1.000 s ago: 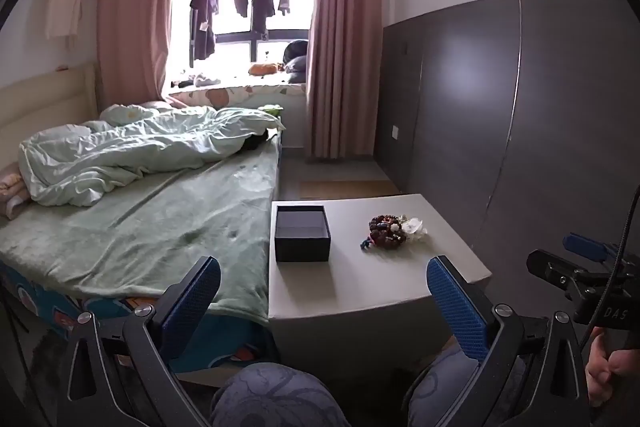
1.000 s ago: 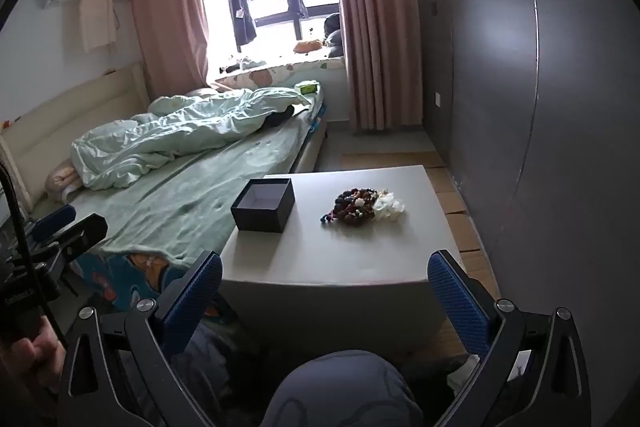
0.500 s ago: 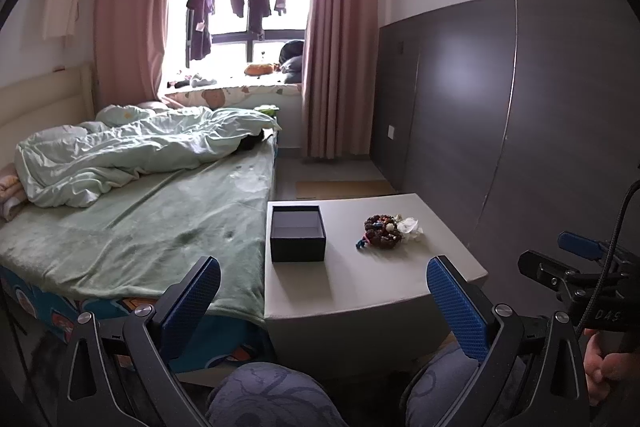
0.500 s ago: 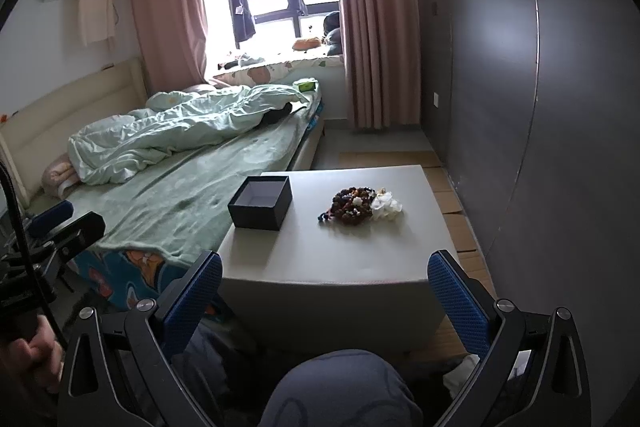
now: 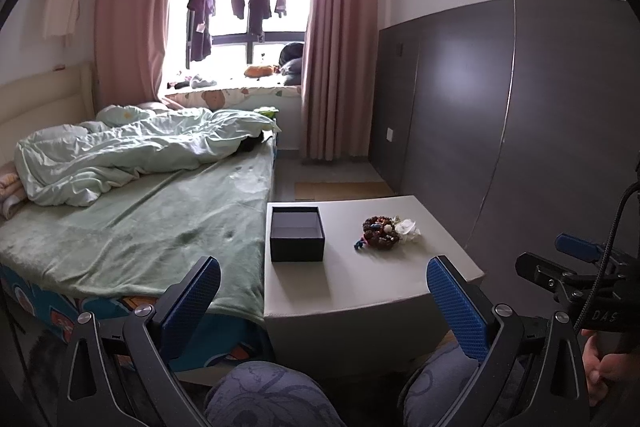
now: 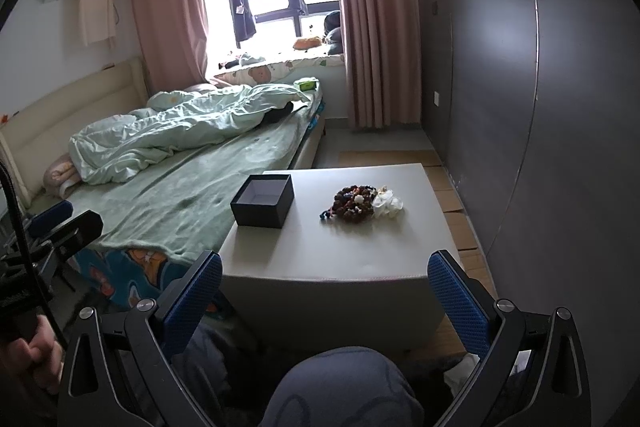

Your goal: Organize jewelry

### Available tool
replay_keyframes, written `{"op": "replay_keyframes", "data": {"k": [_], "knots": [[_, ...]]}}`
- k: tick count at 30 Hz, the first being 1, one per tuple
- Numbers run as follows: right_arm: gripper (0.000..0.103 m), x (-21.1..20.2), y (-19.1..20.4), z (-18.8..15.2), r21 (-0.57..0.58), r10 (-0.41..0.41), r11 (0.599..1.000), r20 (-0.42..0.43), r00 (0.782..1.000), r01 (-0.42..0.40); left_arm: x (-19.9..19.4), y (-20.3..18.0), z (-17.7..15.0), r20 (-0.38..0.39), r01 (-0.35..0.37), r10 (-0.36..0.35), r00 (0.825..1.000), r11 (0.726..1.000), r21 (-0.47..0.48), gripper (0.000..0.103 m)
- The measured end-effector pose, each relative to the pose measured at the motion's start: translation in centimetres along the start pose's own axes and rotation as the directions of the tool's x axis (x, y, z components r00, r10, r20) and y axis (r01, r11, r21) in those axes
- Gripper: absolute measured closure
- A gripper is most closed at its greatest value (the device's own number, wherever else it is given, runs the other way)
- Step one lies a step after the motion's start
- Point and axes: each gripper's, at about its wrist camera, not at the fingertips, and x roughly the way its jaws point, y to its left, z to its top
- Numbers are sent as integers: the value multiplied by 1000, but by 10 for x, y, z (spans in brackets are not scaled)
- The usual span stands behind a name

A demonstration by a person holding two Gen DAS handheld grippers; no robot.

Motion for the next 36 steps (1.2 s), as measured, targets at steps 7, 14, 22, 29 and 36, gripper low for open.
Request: {"op": "replay_keyframes", "data": {"k": [7,14,22,29,36], "knots": [[0,-3,0,-1,1,1,1000,4,1000,-1,-1,-2,0,1,0,0,1000,1000,-2,0],[0,-3,-1,0,-1,0,1000,1,1000,0,-4,-1,1,3,7,-7,1000,1000,-6,0],[0,-3,0,-1,-1,0,1000,2,1000,0,-7,-1,0,6,12,-12,1000,1000,-12,0],[0,-2,0,-1,-3,1,1000,-5,1000,-1,-5,-1,0,3,17,-17,1000,1000,-14,0],[0,2,0,1,1,0,1000,-7,1000,0,3,5,2,-5,25,-25,1000,999,-22,0]]}}
